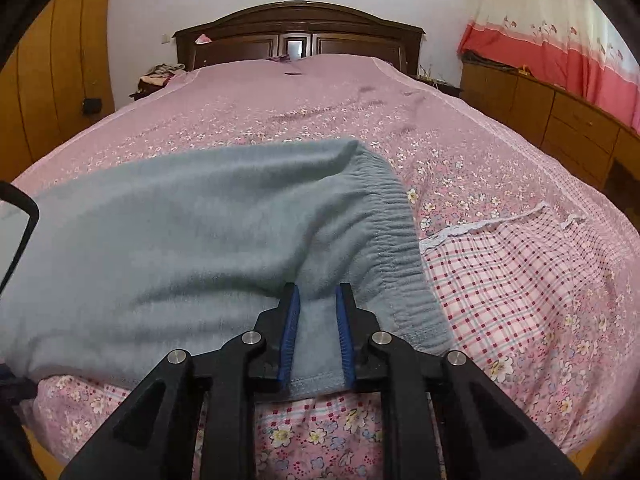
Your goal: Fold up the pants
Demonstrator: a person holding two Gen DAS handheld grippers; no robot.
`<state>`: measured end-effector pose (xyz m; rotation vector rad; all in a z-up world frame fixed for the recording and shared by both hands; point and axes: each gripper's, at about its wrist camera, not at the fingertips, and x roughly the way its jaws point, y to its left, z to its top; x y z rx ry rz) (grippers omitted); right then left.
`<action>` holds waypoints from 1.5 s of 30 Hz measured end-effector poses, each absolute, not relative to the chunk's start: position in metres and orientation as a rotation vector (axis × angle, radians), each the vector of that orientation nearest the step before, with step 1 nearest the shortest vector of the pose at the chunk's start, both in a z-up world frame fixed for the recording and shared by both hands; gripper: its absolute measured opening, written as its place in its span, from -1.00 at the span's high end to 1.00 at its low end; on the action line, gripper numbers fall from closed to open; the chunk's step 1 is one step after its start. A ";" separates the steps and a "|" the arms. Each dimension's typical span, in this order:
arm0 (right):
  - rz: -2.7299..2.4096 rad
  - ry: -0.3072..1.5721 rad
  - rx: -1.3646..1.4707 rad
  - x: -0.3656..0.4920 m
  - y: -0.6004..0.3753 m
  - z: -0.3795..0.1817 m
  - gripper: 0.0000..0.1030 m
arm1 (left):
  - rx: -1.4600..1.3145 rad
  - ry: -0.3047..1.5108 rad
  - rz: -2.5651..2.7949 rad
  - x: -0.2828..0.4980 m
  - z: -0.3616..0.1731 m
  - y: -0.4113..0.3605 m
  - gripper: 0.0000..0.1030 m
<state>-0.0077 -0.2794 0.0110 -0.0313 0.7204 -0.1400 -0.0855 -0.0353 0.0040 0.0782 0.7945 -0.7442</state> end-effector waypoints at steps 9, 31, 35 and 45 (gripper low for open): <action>-0.096 0.579 0.003 -0.034 -0.267 0.050 0.63 | 0.022 0.893 -0.752 -0.094 0.029 -0.002 0.91; 0.132 0.798 -0.159 0.003 -0.129 0.020 0.60 | -0.330 0.767 -0.341 -0.090 0.044 0.190 0.70; 0.234 0.705 -0.207 -0.007 -0.101 0.038 0.60 | -0.452 0.718 -0.108 -0.084 0.035 0.247 0.16; 0.528 0.711 -0.315 -0.004 0.008 -0.004 0.59 | -0.794 0.753 -0.055 -0.070 -0.001 0.307 0.15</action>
